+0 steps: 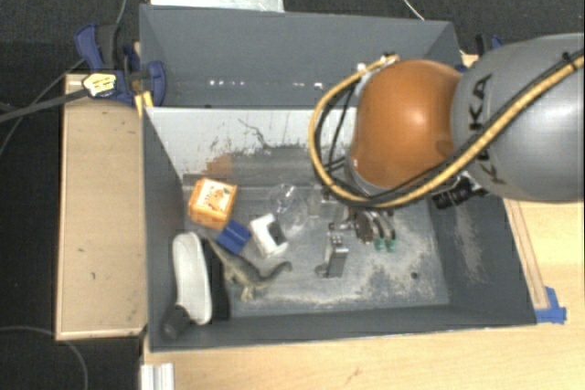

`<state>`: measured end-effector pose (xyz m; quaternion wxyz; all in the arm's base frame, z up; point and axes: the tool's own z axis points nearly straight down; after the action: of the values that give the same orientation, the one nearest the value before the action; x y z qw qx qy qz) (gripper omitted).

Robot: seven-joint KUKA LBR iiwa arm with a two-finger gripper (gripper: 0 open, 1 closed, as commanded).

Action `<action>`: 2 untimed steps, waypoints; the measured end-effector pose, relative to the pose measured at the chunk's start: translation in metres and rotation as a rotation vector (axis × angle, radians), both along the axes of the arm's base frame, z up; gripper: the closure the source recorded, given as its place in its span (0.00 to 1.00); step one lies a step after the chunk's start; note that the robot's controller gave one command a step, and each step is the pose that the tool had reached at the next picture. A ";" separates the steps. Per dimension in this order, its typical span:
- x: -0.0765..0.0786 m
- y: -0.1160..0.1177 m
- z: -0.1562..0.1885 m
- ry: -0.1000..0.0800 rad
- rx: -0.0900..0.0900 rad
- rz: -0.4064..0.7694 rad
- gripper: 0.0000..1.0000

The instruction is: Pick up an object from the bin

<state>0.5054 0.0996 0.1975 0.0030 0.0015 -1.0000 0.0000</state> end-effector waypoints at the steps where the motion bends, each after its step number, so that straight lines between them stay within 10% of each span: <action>1: 0.002 -0.001 0.005 -0.009 0.001 -0.004 0.00; 2: 0.024 0.035 -0.057 -0.007 0.002 0.121 0.00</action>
Offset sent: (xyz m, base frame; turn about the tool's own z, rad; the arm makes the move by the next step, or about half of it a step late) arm 0.0394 0.0637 -0.1113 -0.2231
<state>0.5294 0.1344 0.1402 -0.0007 0.0619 -0.9981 -0.0005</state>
